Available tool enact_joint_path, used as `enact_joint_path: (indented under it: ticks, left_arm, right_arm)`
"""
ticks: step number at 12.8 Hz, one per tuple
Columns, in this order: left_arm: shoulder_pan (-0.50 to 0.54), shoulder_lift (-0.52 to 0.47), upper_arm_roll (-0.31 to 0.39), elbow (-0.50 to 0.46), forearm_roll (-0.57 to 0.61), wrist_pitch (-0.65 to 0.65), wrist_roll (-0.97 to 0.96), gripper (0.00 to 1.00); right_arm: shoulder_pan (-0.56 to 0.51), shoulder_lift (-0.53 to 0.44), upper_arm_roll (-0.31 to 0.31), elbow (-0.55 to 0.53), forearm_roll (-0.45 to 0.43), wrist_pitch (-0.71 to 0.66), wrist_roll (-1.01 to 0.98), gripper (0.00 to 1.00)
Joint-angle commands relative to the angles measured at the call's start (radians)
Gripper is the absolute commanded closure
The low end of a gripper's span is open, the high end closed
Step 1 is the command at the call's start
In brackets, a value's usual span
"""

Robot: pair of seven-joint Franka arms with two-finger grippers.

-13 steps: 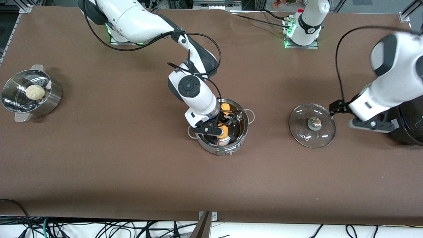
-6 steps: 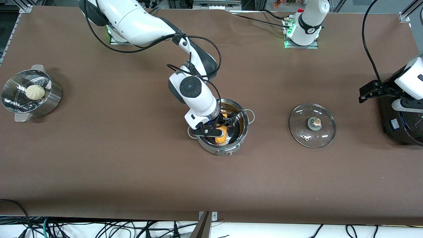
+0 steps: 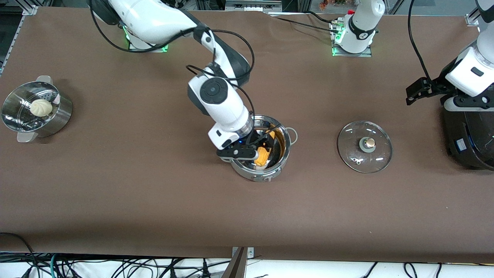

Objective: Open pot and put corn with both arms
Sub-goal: 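Open the right gripper and withdraw it from the pot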

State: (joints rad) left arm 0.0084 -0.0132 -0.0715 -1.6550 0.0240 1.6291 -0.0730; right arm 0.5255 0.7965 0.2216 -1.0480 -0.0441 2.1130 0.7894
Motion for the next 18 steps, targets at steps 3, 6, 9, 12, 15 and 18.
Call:
enact_joint_path:
  ticks: [3, 6, 9, 12, 15, 18]
  left_arm:
    - [-0.001, -0.014, -0.004, -0.017, -0.016, -0.003, -0.011, 0.0]
    - [-0.001, -0.016, -0.005, -0.013, -0.016, -0.024, -0.011, 0.0]
    - [0.001, -0.014, -0.004, 0.0, -0.016, -0.046, -0.013, 0.0]
    - [0.004, -0.014, -0.004, 0.0, -0.016, -0.048, -0.011, 0.0]
    - [0.001, -0.014, -0.005, 0.001, -0.015, -0.048, -0.013, 0.0]
    - [-0.001, -0.014, -0.005, 0.003, -0.013, -0.048, -0.013, 0.0]
  right_arm:
    - [-0.232, -0.196, 0.007, -0.026, 0.026, -0.333, -0.286, 0.0]
    - [-0.395, -0.263, 0.007, -0.024, 0.041, -0.523, -0.398, 0.0]
    - [-0.513, -0.275, -0.014, -0.024, 0.038, -0.62, -0.548, 0.0]
    - [-0.584, -0.342, -0.036, -0.053, 0.029, -0.656, -0.633, 0.0]
    - [-0.63, -0.561, -0.064, -0.361, -0.005, -0.625, -0.734, 0.0]
    - [-0.627, -0.666, -0.116, -0.495, -0.01, -0.599, -0.72, 0.0]
